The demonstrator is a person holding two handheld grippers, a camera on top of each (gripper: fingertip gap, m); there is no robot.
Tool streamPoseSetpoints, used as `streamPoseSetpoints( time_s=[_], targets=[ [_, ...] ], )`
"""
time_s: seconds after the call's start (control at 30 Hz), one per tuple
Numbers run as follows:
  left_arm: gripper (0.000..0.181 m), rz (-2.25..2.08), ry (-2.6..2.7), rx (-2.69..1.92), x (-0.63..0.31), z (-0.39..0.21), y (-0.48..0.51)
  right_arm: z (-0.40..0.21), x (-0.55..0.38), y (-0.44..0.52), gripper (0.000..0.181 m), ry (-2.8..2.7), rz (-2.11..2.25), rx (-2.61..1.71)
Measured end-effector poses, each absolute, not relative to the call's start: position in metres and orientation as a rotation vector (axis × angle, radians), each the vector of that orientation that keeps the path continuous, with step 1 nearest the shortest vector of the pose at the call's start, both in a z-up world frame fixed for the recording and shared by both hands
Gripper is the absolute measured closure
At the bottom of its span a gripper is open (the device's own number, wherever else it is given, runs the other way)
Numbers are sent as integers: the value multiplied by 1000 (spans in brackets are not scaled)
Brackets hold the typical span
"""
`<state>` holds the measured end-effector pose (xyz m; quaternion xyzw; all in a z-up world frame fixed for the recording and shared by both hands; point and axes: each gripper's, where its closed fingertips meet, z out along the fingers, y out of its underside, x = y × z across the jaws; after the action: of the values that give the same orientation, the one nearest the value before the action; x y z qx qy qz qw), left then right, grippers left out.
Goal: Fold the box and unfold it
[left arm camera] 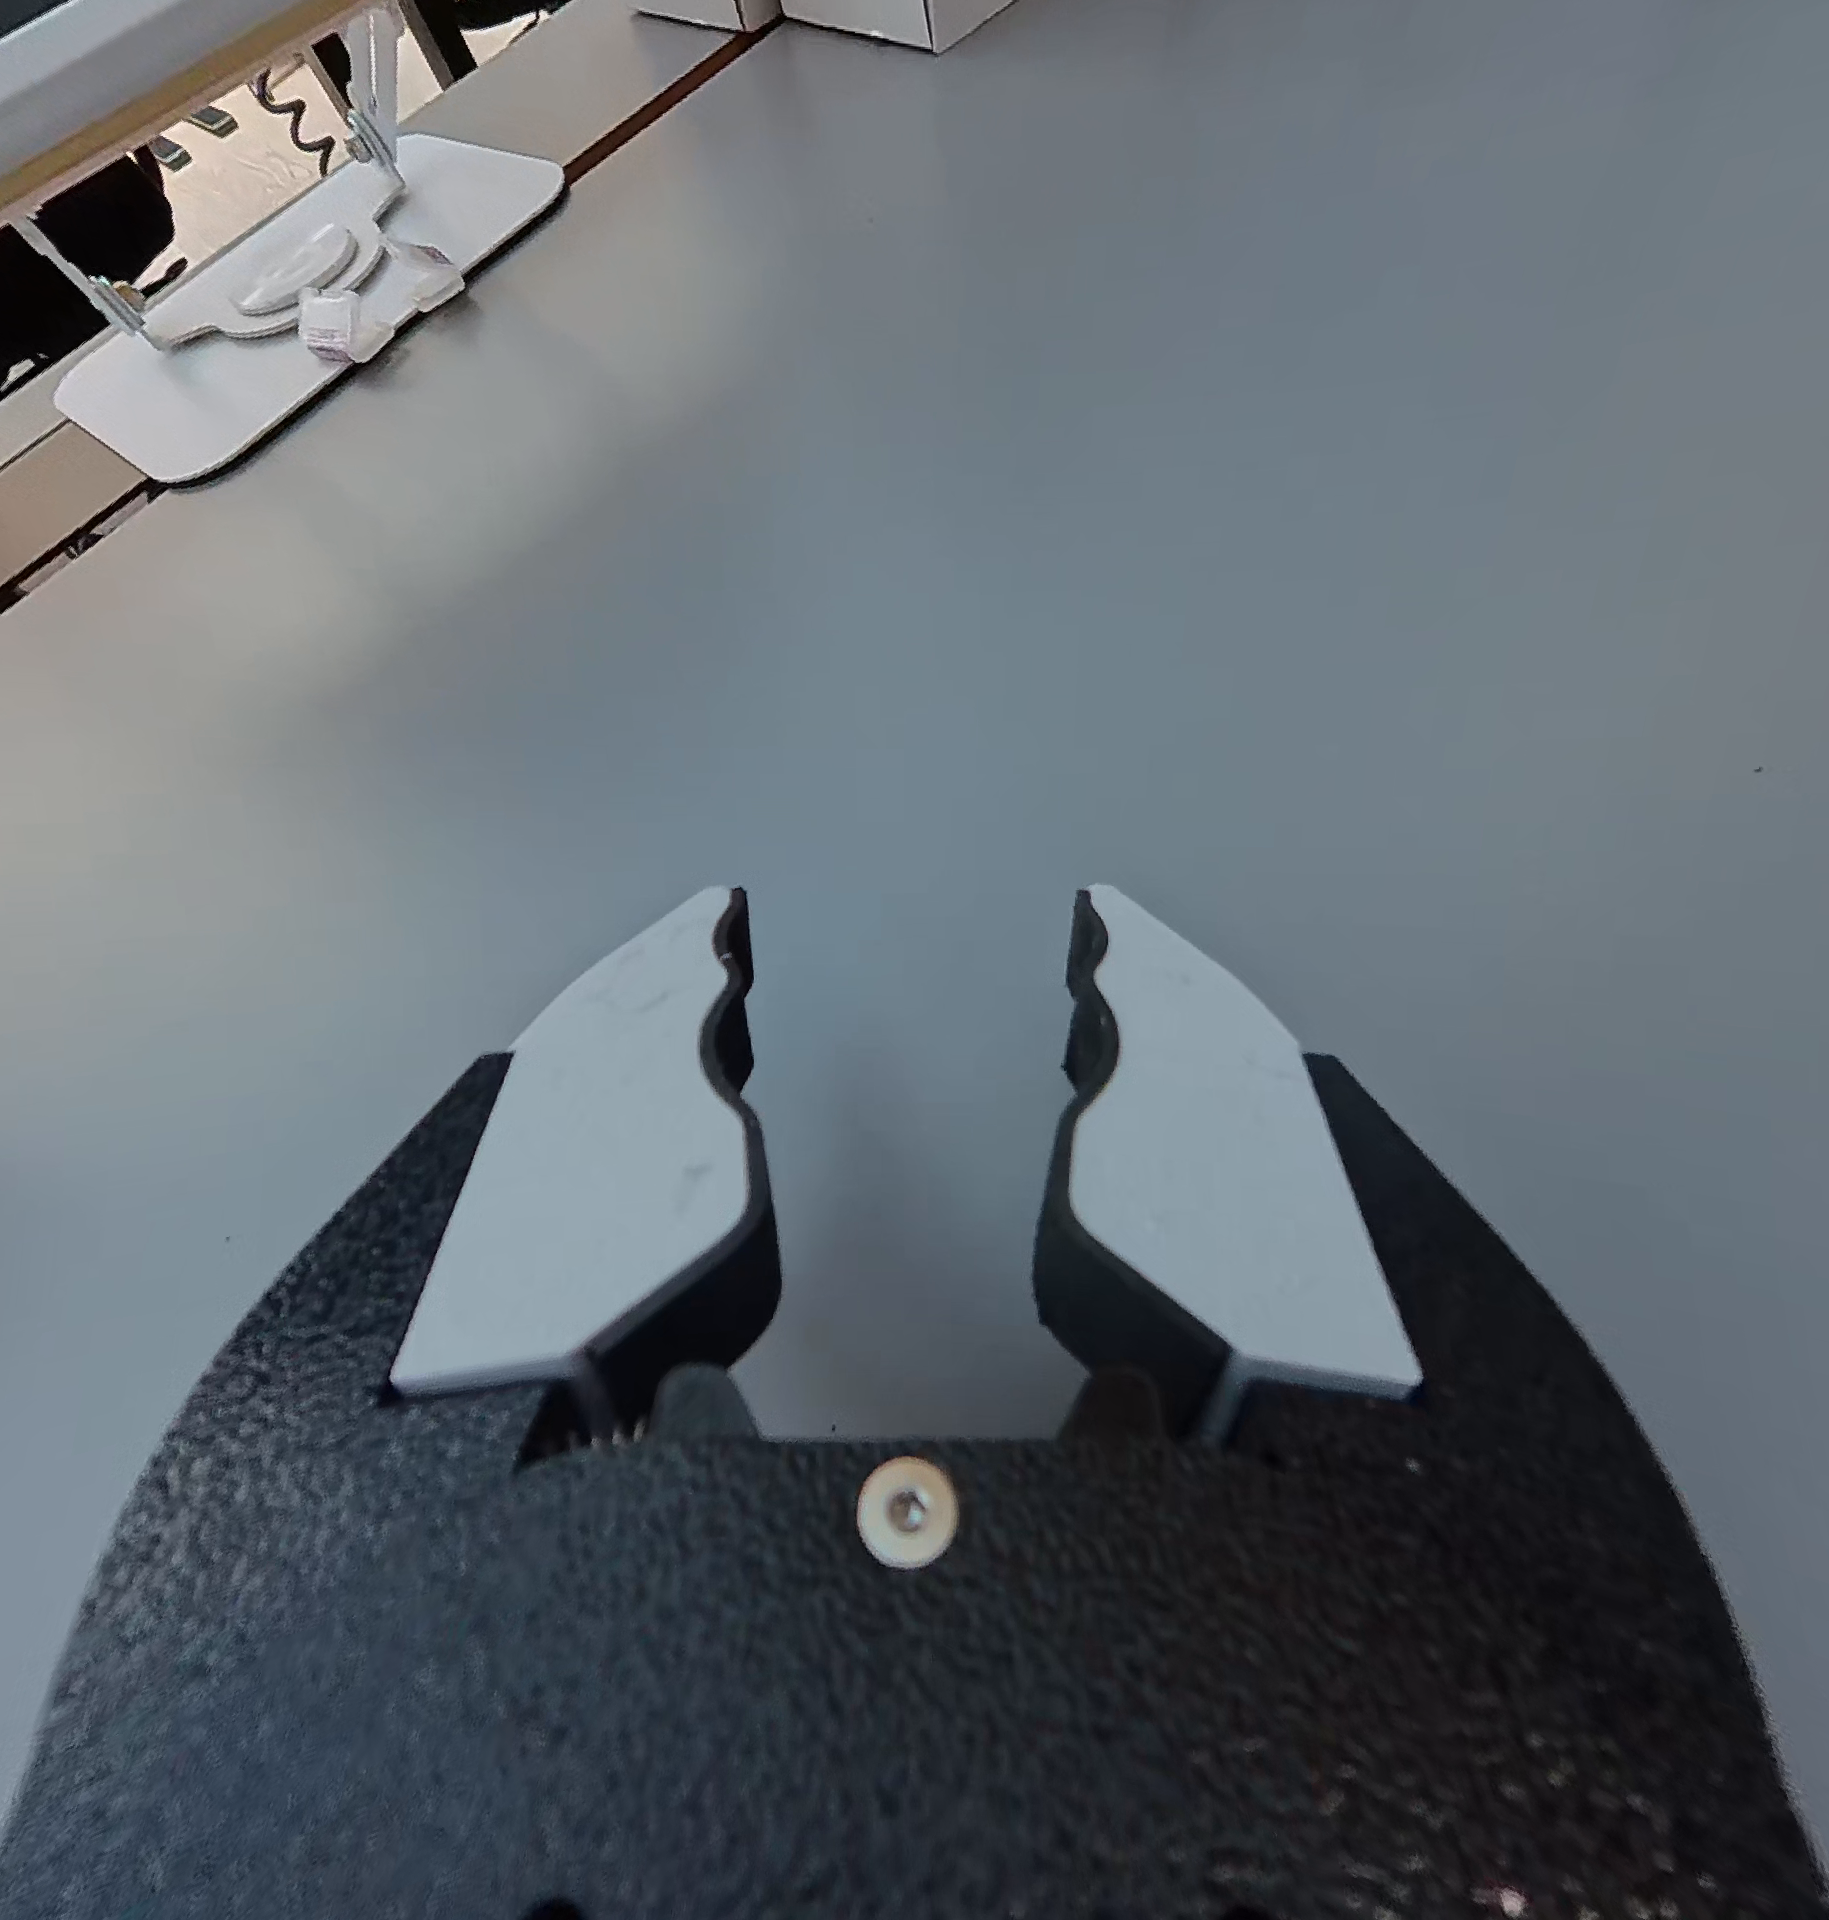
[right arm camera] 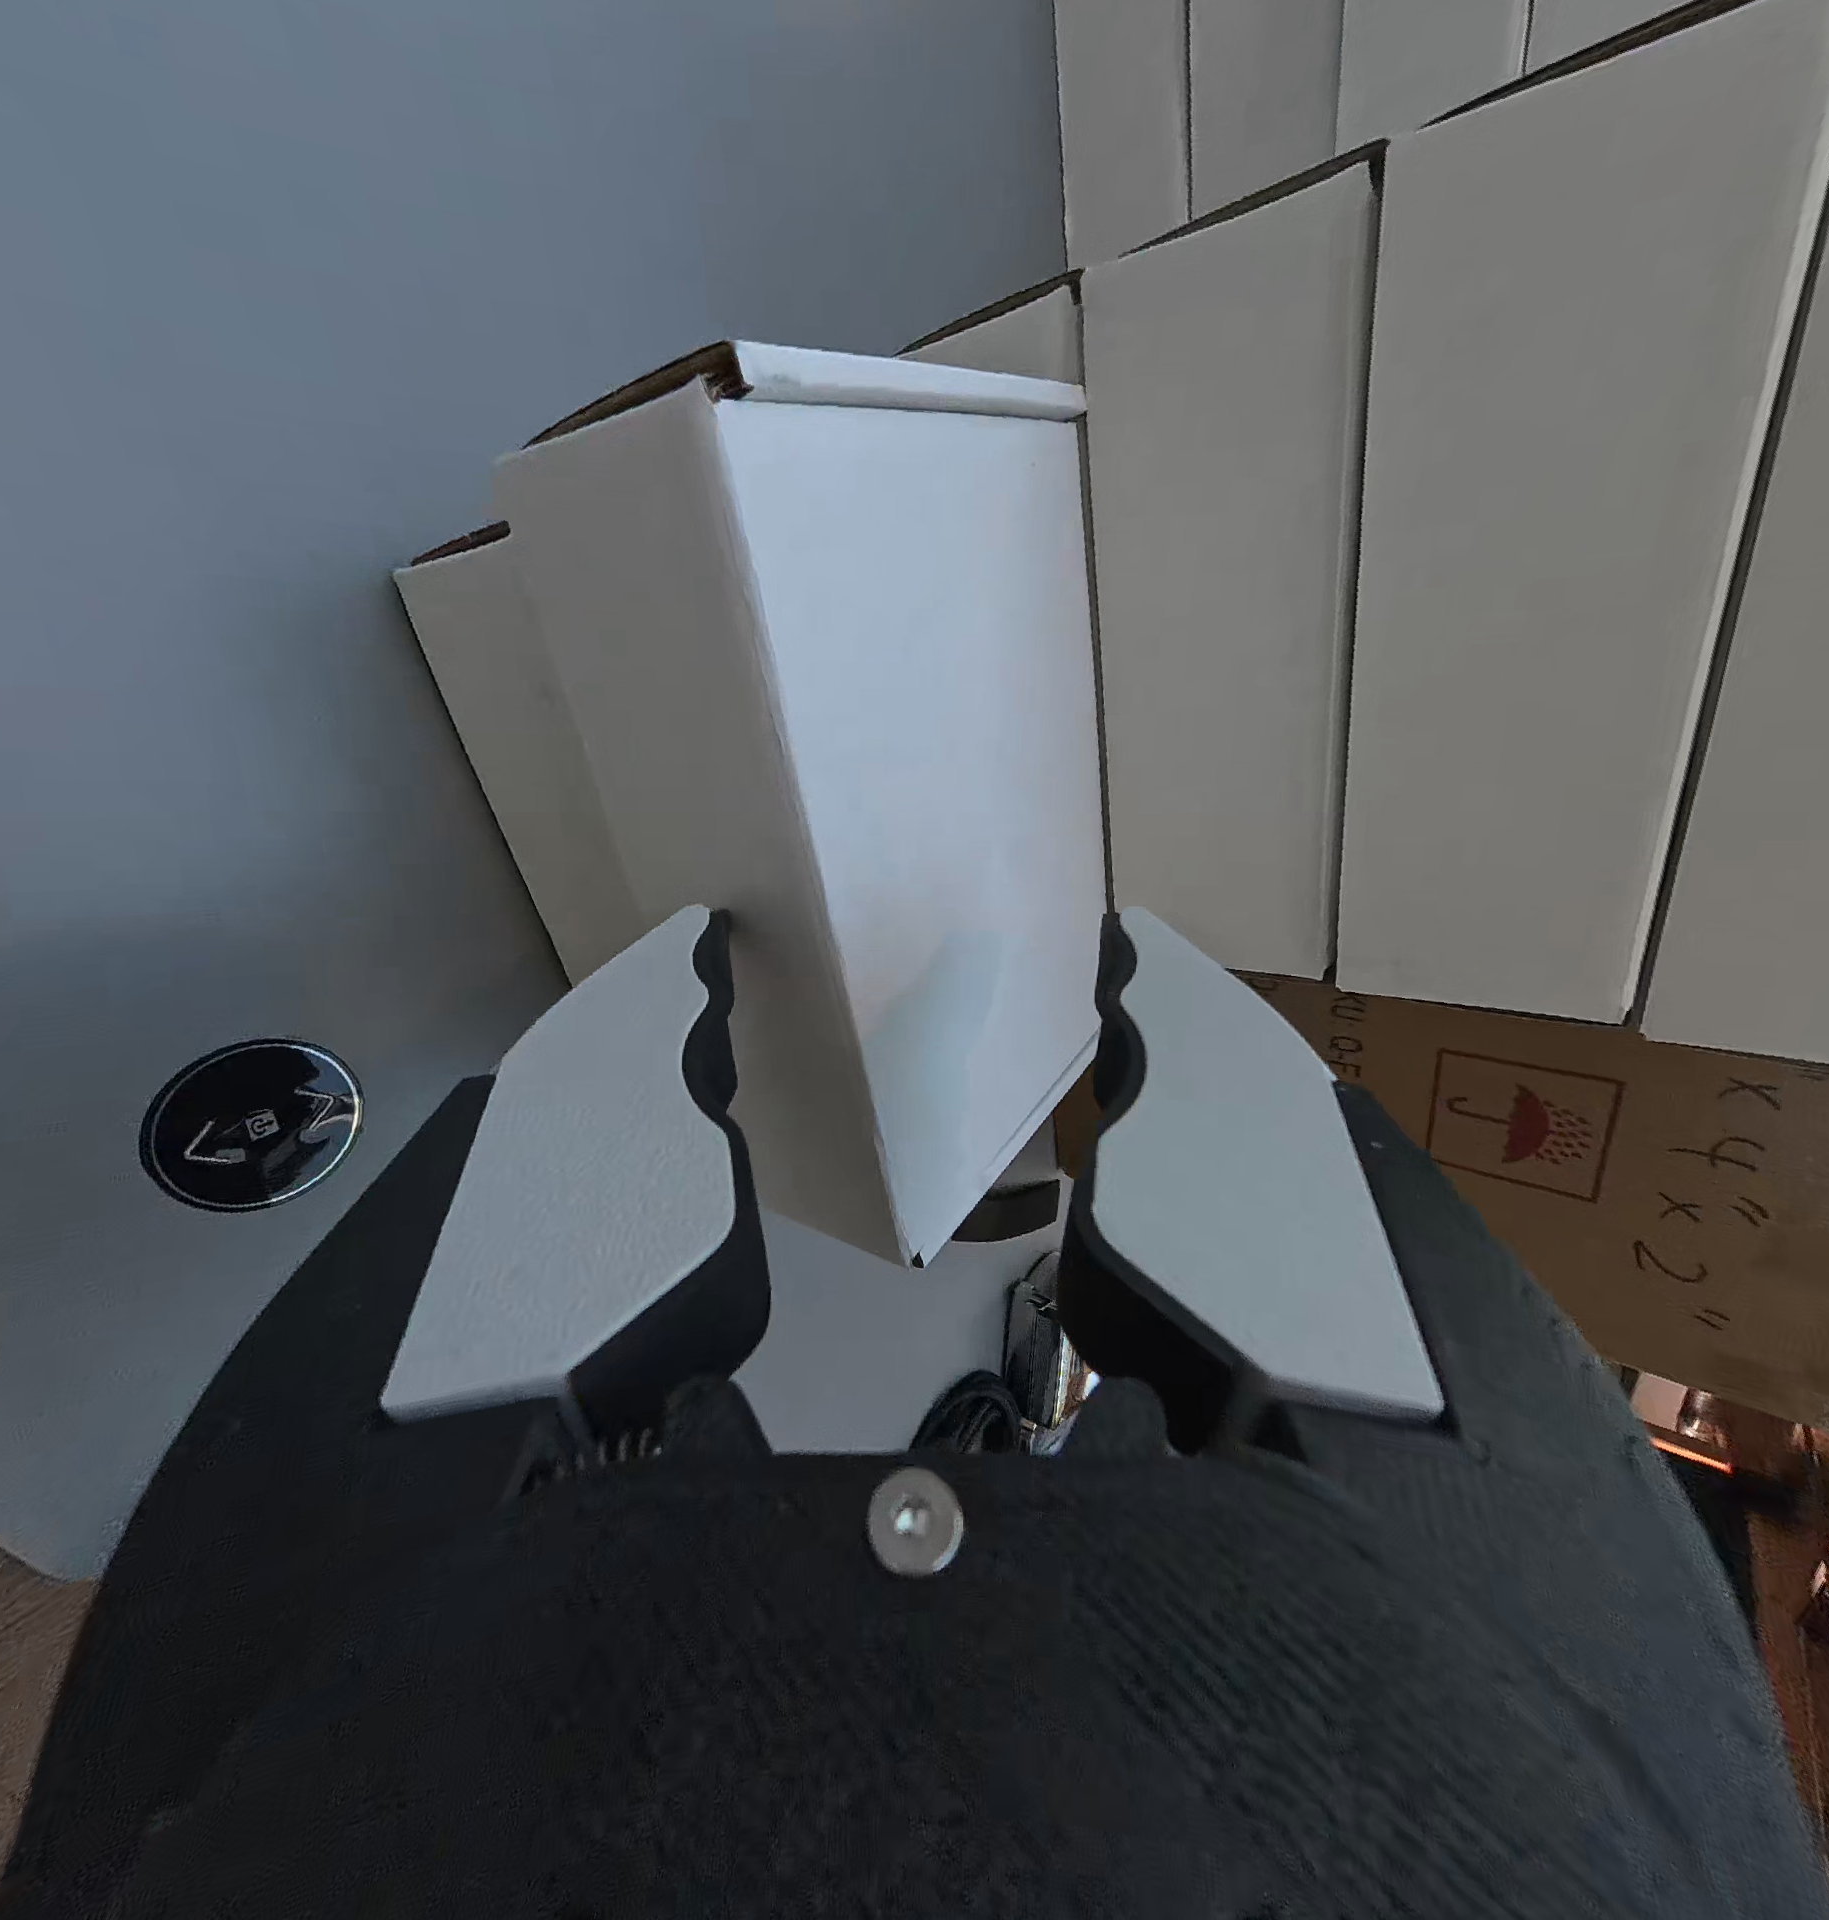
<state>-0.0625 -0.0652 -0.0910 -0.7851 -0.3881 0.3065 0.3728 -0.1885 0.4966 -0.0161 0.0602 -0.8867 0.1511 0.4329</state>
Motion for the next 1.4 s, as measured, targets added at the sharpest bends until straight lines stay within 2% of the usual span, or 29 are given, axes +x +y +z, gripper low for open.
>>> streamPoseSetpoints(
  time_s=[0.03, 0.27, 0.43, 0.57, 0.67, 0.87, 1.2, 1.33, 1.4],
  targets=[
    [123, 783, -997, -2006, -62, -90, -66, -15, -188, 497, 112, -2199, 374, 143],
    [122, 869, -1027, -1920, -65, -64, -99, 8, -161, 492, 114, -2144, 546, -97],
    [121, 1123, -1130, -1809, -87, -9, -193, 18, -119, 404, 117, -2117, 1000, -343],
    [116, 1442, -1177, -1909, -117, 23, -303, -3, -90, 314, 118, -2214, 1258, -308],
    [113, 1530, -1212, -1958, -141, 33, -374, -14, -80, 261, 118, -2275, 1400, -284],
    [104, 1267, -1268, -2102, -176, 18, -447, -18, -81, 197, 119, -2331, 1610, -260],
    [81, 946, -1408, -2065, -218, 5, -505, -29, -93, 162, 120, -2415, 1647, -267],
    [85, 832, -1429, -2093, -219, -12, -506, -34, -96, 153, 119, -2453, 1623, -256],
    [101, 766, -1409, -2092, -216, -14, -498, -34, -97, 150, 120, -2456, 1607, -234]
  ],
)
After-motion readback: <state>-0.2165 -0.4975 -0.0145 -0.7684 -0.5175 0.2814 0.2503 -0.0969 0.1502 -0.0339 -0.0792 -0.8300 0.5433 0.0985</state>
